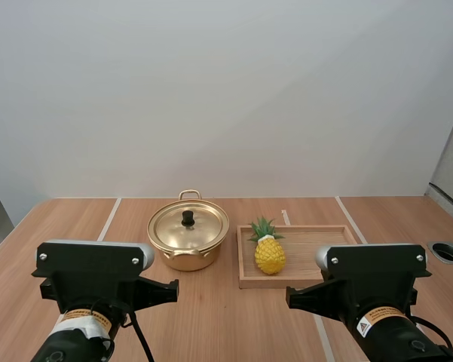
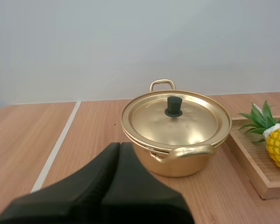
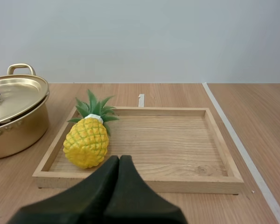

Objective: Open the pot, put the pineapple inside, and close it

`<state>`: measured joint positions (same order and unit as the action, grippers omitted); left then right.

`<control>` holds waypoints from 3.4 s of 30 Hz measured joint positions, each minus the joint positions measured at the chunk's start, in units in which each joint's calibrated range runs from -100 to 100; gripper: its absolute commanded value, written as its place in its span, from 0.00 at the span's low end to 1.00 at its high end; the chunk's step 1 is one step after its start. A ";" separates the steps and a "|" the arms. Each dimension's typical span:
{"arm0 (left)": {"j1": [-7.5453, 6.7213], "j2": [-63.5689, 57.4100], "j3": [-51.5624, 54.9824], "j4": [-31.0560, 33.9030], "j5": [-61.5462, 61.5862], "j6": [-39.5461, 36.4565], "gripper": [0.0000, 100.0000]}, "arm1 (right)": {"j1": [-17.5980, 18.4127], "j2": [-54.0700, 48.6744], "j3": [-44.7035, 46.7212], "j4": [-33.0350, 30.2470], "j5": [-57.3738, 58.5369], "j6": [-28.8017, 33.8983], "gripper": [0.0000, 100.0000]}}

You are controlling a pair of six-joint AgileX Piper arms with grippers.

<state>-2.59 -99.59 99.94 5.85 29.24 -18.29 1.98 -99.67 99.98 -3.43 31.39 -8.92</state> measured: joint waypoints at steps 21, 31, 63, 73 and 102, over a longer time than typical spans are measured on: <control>0.00 0.00 0.00 0.00 0.00 0.00 0.00 | 0.00 0.00 0.00 0.00 0.00 0.00 0.00; 0.00 0.00 0.00 0.00 0.00 0.00 0.00 | 0.00 0.00 0.00 0.00 0.00 0.00 0.00; 0.00 0.00 0.00 -0.39 0.00 0.00 0.00 | 0.00 0.00 0.00 0.00 0.00 0.00 0.00; 0.00 0.00 0.00 -0.39 0.00 -0.10 0.02 | 0.00 0.00 0.00 1.30 0.00 0.00 0.00; 2.27 -0.04 -2.48 9.48 -34.21 -0.52 1.00 | -0.15 0.00 -2.41 -23.61 -15.94 -0.08 1.00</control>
<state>-0.32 -99.64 97.46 15.34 -4.98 -18.81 1.83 -99.67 97.57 -27.04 15.46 -9.00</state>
